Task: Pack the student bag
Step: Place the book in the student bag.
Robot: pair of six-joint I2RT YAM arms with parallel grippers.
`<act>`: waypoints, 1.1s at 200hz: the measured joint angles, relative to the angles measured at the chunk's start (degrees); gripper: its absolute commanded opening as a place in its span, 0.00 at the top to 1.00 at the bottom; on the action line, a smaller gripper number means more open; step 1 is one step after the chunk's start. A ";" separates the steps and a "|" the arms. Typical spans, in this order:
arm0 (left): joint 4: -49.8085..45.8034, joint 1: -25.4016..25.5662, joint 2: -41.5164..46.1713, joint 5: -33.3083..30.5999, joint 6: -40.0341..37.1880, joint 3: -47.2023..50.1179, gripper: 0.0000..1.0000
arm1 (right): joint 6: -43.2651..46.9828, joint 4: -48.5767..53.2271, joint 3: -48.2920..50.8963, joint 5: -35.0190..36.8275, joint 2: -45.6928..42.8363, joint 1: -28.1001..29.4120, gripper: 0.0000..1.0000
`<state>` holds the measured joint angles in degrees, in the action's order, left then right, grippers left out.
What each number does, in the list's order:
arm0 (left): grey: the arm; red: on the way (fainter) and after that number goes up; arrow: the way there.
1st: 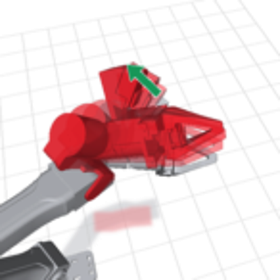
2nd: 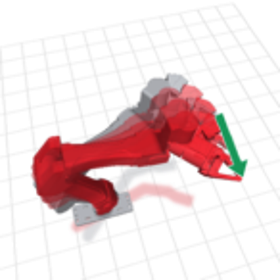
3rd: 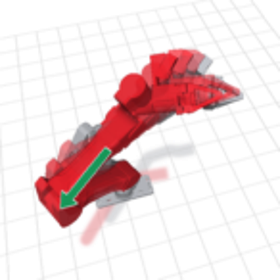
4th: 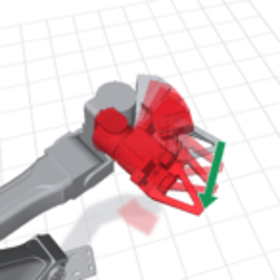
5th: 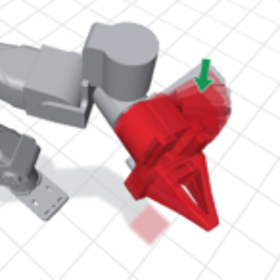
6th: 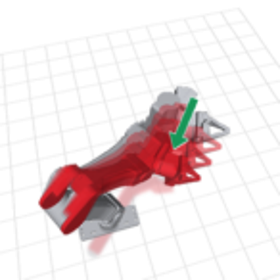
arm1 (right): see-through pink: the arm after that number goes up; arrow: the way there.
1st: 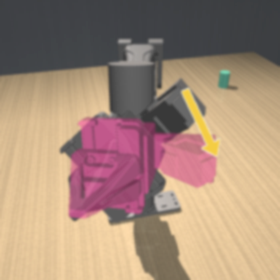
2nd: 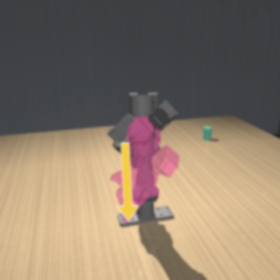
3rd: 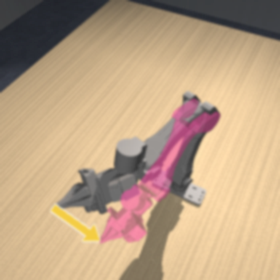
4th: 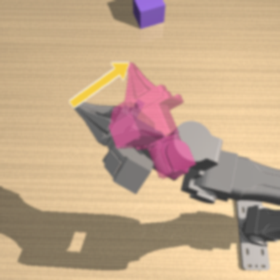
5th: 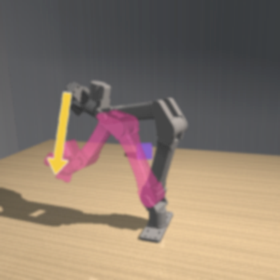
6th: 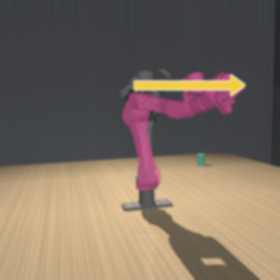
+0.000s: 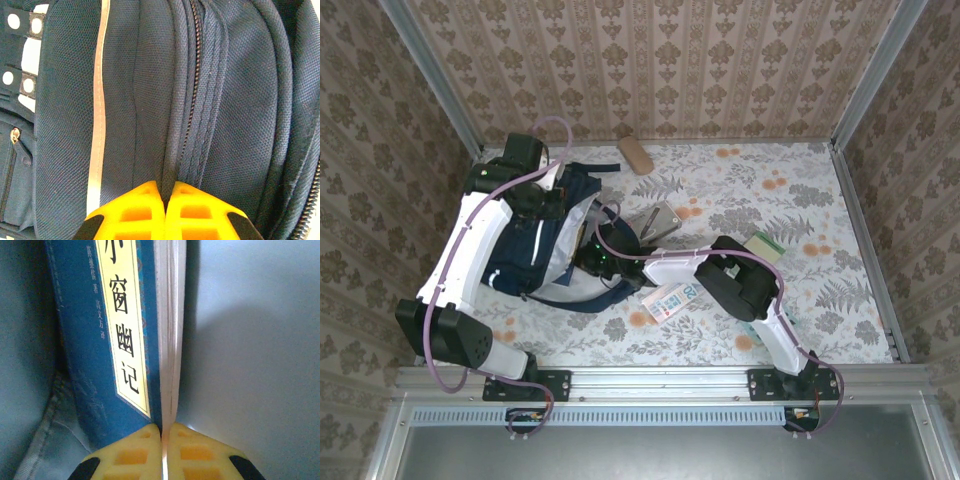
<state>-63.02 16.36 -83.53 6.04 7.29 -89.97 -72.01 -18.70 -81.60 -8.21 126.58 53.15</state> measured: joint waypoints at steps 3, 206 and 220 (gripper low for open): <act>0.02 0.00 0.02 0.02 0.00 0.02 1.00 | 0.00 -0.07 -0.46 -0.07 0.31 0.00 0.95; 2.62 -0.09 3.28 -3.50 0.57 4.24 1.00 | 5.75 8.92 -5.29 5.22 -2.40 -0.70 0.42; 2.91 -0.37 3.58 -3.74 0.57 4.76 1.00 | 7.82 11.45 -1.97 5.95 -6.93 -1.22 0.39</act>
<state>-60.12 15.99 -79.94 2.31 7.86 -85.21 -64.18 -7.25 -83.57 -2.26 119.66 51.92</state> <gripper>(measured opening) 0.045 0.587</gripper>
